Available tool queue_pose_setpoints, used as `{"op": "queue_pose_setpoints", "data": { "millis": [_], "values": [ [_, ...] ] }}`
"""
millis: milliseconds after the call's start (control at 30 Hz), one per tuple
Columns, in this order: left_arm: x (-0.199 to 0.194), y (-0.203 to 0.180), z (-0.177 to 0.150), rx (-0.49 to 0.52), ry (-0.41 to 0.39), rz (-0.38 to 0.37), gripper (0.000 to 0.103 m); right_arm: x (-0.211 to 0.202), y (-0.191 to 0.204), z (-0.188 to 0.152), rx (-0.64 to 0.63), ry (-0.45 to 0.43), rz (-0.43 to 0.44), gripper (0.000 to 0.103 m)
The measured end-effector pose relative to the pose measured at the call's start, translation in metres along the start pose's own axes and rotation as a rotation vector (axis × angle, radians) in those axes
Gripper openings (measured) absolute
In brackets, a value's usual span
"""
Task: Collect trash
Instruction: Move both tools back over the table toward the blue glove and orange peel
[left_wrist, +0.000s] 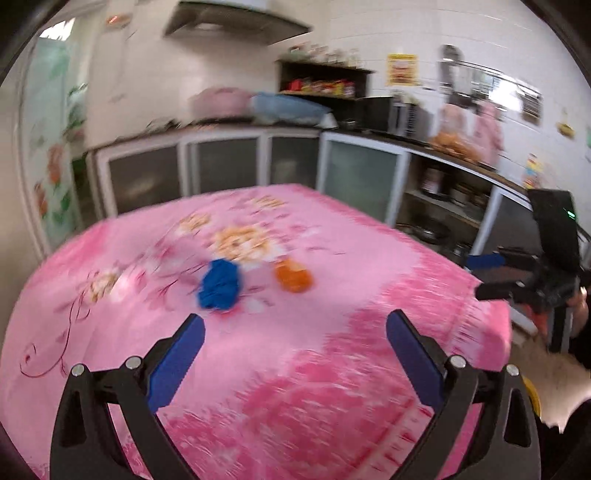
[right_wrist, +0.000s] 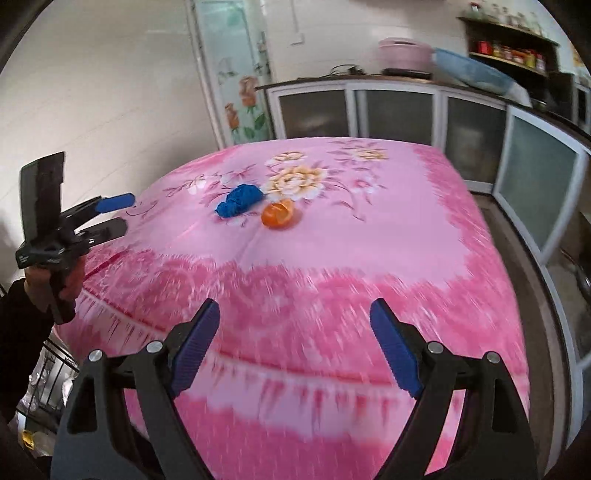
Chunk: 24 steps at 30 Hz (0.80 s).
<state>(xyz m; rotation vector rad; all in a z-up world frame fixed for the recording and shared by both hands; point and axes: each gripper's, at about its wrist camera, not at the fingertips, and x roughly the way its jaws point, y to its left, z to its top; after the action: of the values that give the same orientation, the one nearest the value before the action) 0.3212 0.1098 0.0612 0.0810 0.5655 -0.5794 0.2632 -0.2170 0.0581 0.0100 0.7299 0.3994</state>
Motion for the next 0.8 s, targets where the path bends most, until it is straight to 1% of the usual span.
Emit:
{"op": "queue_pose_setpoints", "data": {
  "millis": [100, 167, 233, 300, 433, 533, 633, 800],
  "values": [
    [0.024, 0.013, 0.008, -0.014, 0.012, 0.016, 0.095, 0.03, 0.008, 0.019, -0.049, 0.012, 0.036, 0.079],
    [0.05, 0.021, 0.019, 0.002, 0.045, 0.059, 0.095, 0.047, 0.012, 0.029, -0.077, 0.023, 0.053, 0.078],
    [0.076, 0.023, 0.028, 0.006, 0.082, 0.076, 0.095, 0.062, 0.011, 0.035, -0.101, 0.044, 0.066, 0.073],
    [0.087, 0.031, 0.031, -0.009, 0.095, 0.092, 0.095, 0.076, 0.01, 0.039, -0.112, 0.057, 0.074, 0.072],
    [0.113, 0.054, 0.039, -0.096, 0.121, 0.101, 0.095, 0.107, 0.009, 0.046, -0.099, 0.078, 0.119, 0.071],
    [0.131, 0.064, 0.041, -0.131, 0.134, 0.128, 0.095, 0.124, 0.014, 0.05, -0.11, 0.076, 0.13, 0.071],
    [0.144, 0.066, 0.042, -0.144, 0.148, 0.124, 0.095, 0.136, 0.017, 0.054, -0.11, 0.075, 0.14, 0.071],
    [0.167, 0.069, 0.044, -0.148, 0.181, 0.158, 0.095, 0.155, 0.018, 0.061, -0.106, 0.083, 0.13, 0.071]
  ]
}}
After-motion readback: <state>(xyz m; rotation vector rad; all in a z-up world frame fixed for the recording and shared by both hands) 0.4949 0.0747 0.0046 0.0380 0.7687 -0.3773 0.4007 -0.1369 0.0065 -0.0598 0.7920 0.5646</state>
